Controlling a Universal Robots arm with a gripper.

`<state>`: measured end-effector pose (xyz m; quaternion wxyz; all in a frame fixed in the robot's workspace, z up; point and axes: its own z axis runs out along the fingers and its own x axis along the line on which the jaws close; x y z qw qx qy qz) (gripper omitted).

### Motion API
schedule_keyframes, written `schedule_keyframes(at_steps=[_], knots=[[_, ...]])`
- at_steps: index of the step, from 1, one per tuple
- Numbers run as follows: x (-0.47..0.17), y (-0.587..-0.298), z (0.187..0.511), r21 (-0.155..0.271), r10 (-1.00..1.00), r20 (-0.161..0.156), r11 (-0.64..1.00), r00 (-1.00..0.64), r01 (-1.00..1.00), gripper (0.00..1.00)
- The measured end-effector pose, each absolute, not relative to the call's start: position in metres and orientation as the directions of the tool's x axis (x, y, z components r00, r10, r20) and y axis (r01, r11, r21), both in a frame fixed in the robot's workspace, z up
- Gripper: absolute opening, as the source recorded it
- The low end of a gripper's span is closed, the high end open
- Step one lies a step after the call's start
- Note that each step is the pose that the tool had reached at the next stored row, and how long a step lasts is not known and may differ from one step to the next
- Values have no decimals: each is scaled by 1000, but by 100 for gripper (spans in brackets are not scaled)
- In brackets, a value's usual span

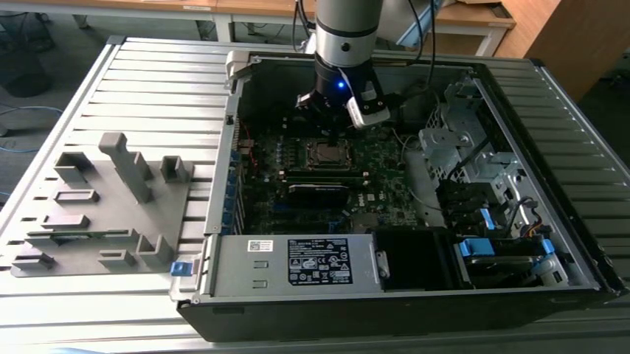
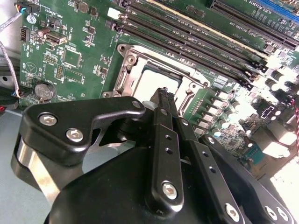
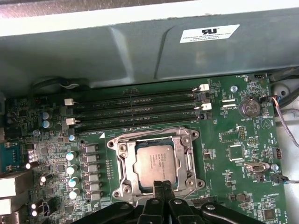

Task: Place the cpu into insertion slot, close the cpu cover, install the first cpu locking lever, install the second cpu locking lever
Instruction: 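Install the second cpu locking lever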

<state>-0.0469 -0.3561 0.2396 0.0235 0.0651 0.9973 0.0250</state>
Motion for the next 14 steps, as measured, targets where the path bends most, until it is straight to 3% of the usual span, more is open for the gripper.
schedule_keyframes(at_steps=[14], knots=[[-47, -356, 239, 52, 131, -44, 990, -990, 129, 11]])
